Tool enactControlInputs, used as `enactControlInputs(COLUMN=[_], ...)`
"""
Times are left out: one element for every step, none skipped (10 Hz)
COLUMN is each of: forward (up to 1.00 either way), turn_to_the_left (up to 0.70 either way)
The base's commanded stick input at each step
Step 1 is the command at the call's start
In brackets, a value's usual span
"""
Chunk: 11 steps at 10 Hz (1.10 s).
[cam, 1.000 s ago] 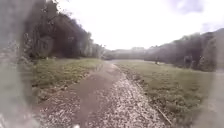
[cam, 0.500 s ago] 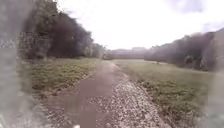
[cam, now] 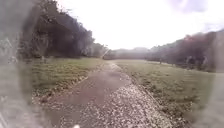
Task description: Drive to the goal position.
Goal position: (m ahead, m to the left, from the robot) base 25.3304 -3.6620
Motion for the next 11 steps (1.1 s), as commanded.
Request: enactControlInputs(forward=[0.7, 0.7, 0.7, 0.7, 0.7, 0.7, 0.7, 0.7, 0.7, 0.7, 0.7], turn_to_the_left=[0.01, 0.01, 0.01, 0.01, 0.01, 0.01, 0.01, 0.01, 0.01, 0.01, 0.01])
